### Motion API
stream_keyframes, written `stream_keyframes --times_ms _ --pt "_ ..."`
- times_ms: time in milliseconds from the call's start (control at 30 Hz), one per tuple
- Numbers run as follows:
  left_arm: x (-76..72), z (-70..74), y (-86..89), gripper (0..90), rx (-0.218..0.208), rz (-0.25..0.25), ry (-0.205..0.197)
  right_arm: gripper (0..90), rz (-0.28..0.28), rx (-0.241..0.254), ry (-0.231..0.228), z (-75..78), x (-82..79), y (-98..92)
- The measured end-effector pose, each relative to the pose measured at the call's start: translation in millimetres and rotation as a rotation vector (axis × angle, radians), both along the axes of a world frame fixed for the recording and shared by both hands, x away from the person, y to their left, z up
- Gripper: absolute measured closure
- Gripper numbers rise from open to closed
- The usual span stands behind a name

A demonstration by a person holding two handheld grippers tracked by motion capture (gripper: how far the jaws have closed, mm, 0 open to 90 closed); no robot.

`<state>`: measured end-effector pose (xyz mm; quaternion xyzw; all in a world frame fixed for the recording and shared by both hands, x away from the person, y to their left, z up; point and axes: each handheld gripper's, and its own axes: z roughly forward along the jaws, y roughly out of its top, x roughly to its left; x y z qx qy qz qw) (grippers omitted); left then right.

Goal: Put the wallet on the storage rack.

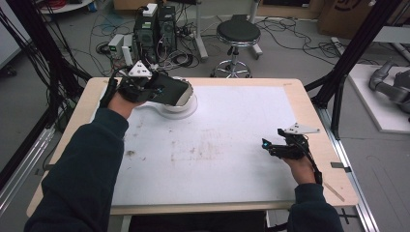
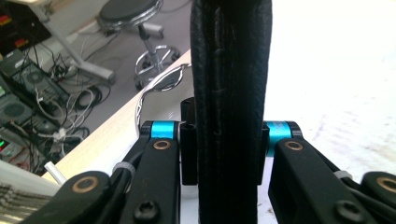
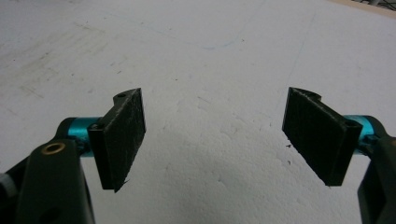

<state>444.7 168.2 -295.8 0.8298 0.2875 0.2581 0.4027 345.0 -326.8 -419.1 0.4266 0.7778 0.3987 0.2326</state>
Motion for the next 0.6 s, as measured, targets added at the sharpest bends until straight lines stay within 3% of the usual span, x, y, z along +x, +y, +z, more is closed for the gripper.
stream_keyframes --times_ms 133,267,333,400,467,533,600 --pt "13.7 -4.0 -6.8 73.4 0.036 0.005 0.024 21.6 -0.003 0.002 0.005 -0.6 0.8 0.1" --pt "25.5 -11.9 -11.9 73.4 -0.012 0.035 0.052 21.6 0.0 -0.001 0.006 -1.4 1.7 -0.2" --pt "29.2 -18.9 -14.8 73.2 -0.01 0.047 0.063 21.6 -0.002 -0.001 0.006 -1.3 1.6 -0.6" --pt "30.6 -22.1 -14.3 72.5 -0.082 0.071 0.07 21.6 -0.004 0.002 0.005 -1.3 1.5 -1.2" --pt "30.9 -25.9 -12.9 70.3 -0.124 0.087 0.077 21.6 -0.003 0.001 0.006 -1.6 1.5 -2.0" --pt "30.8 -31.3 -11.0 59.9 -0.169 0.106 0.107 21.6 -0.005 0.001 0.007 -1.7 1.1 -2.1" --pt "28.5 -36.9 -7.9 56.3 -0.201 0.115 0.118 21.6 -0.004 0.002 0.006 -1.3 0.5 -2.2"
